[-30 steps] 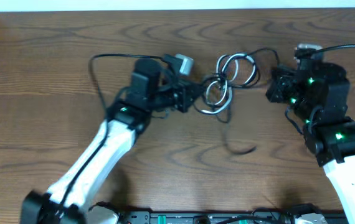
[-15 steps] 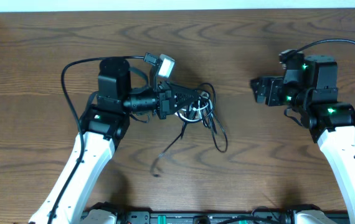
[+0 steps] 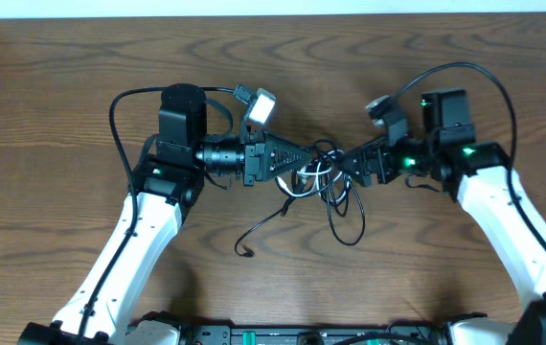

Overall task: Untangle cables
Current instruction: 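Pull both grippers apart sideways, stretching the cables across the table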

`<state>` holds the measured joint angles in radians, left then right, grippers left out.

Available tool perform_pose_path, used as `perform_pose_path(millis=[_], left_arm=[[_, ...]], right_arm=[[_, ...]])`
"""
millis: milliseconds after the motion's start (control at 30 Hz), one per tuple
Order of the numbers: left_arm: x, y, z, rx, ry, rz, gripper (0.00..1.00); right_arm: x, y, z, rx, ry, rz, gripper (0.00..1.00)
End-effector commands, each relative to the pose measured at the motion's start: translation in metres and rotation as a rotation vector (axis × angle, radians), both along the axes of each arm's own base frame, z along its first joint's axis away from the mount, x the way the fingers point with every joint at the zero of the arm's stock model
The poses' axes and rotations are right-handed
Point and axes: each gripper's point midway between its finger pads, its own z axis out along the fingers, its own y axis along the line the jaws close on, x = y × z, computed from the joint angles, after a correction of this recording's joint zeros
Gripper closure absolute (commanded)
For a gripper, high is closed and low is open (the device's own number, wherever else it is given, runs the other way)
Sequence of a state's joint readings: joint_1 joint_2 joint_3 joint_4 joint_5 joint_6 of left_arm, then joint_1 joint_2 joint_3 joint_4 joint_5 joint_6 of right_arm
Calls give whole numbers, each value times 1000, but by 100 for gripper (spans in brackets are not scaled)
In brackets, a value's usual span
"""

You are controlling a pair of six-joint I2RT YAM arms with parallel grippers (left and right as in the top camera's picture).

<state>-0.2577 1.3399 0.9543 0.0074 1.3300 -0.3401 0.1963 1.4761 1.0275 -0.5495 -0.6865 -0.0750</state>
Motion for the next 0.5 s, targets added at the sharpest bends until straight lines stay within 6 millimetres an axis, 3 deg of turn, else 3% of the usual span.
perform_pose_path(millis=[0, 133, 200, 233, 300, 367, 433, 467], left_arm=[[-2, 1, 6, -18, -15, -24, 93], [-2, 1, 6, -18, -15, -24, 92], [-2, 1, 6, -18, -15, -24, 93], [-2, 1, 6, -18, -15, -24, 93], [-2, 1, 6, -17, -16, -22, 93], [5, 2, 0, 12, -2, 25, 93], [21, 8, -23, 109, 15, 142, 93], [34, 18, -44, 210, 43, 249, 93]], right_arm=[[4, 11, -16, -6, 2, 56, 19], [7, 24, -35, -9, 21, 87, 27], [7, 34, -35, -3, 3, 114, 30], [8, 37, -33, 2, -16, 120, 42], [17, 36, -32, -15, -53, 104, 99], [36, 12, -43, -119, -32, -63, 99], [55, -41, -61, -277, 32, -356, 99], [57, -72, -68, -348, 72, -488, 99]])
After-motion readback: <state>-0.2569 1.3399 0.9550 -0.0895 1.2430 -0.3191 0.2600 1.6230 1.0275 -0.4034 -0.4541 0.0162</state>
